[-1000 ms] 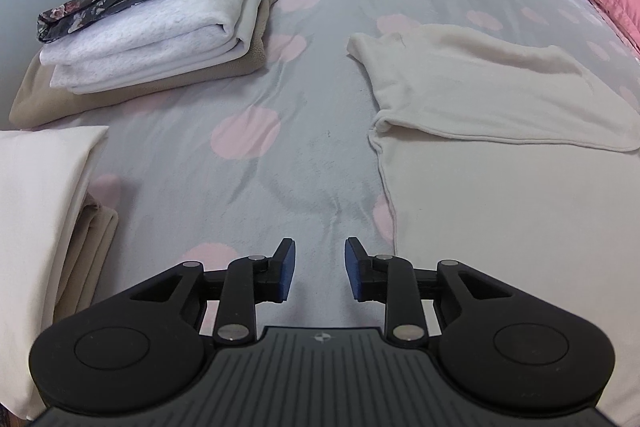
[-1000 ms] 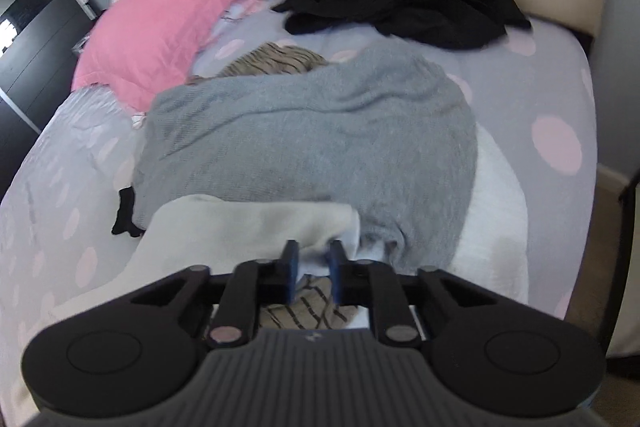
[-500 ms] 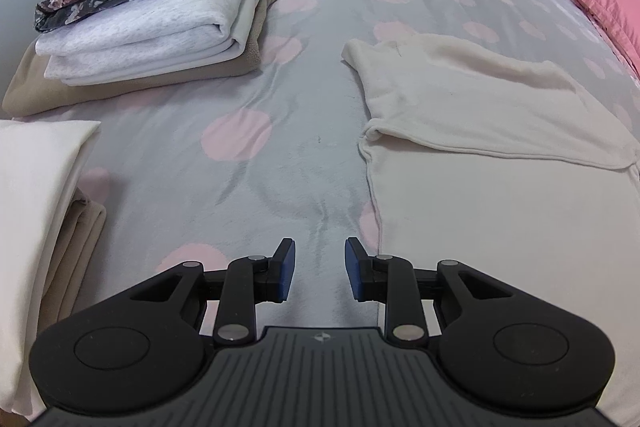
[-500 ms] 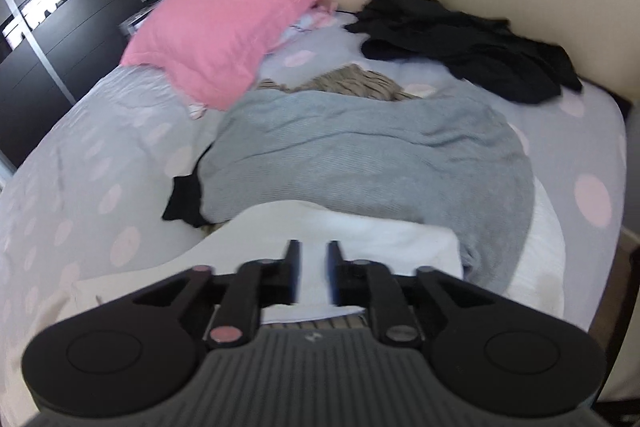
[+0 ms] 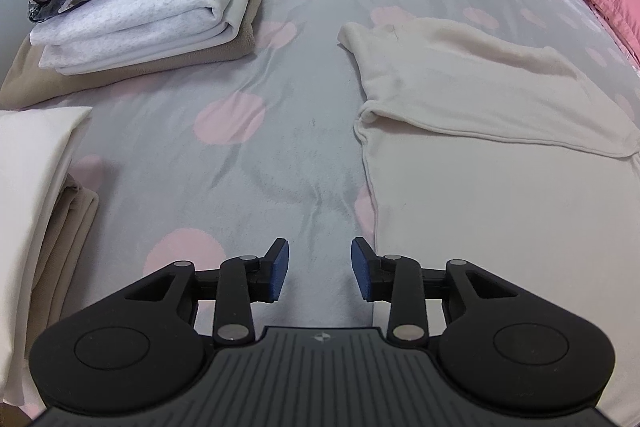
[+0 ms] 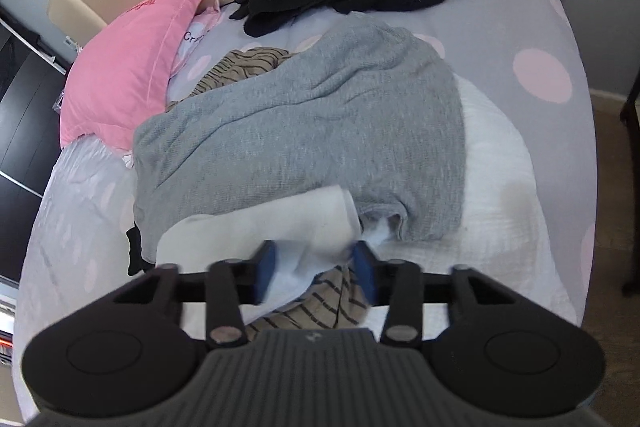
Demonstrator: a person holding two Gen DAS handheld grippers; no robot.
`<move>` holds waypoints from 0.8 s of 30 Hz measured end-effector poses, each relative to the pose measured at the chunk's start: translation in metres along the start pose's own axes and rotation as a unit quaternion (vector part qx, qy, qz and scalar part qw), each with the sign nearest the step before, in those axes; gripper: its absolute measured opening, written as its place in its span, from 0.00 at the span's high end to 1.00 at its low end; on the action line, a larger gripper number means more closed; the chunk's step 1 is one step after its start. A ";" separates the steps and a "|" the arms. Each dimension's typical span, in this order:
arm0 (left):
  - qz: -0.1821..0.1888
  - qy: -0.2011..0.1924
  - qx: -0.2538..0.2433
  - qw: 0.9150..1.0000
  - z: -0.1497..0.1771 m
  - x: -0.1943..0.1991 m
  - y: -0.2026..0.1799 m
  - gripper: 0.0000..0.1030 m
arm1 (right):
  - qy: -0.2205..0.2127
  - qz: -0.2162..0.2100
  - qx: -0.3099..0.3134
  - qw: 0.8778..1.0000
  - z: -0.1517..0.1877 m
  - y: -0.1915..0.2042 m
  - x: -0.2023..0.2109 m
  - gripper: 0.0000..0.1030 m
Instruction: Fold clothes
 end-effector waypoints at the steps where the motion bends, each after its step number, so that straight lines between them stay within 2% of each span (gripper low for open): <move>1: -0.001 0.002 -0.001 1.000 0.001 -0.001 0.000 0.68 | -0.004 0.002 0.011 1.000 -0.001 0.002 0.001 0.83; 5: -0.003 0.007 -0.003 1.000 0.002 -0.004 -0.001 0.68 | -0.030 -0.001 0.054 0.998 -0.004 0.014 0.010 0.90; 11: 0.005 0.005 -0.011 1.000 -0.001 -0.005 -0.008 0.68 | -0.063 -0.011 0.123 0.990 0.000 0.049 0.027 0.92; 20: 0.006 0.000 -0.004 1.000 -0.003 -0.003 -0.008 0.68 | -0.052 -0.067 0.180 0.980 0.028 0.108 0.040 0.93; 24: 0.013 -0.004 -0.001 1.000 -0.006 -0.002 -0.009 0.68 | -0.037 -0.108 0.220 0.969 0.054 0.152 0.046 0.93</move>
Point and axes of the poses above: each gripper's, at about its wrist camera, not at the fingertips, and x roughly against the way its jaws point, y to its left, z to its underside, the point moved 9 cm from there along -x, roughly the way its jaws point, and after that the axes turned 1 degree about -x, right-handed, at the moved point
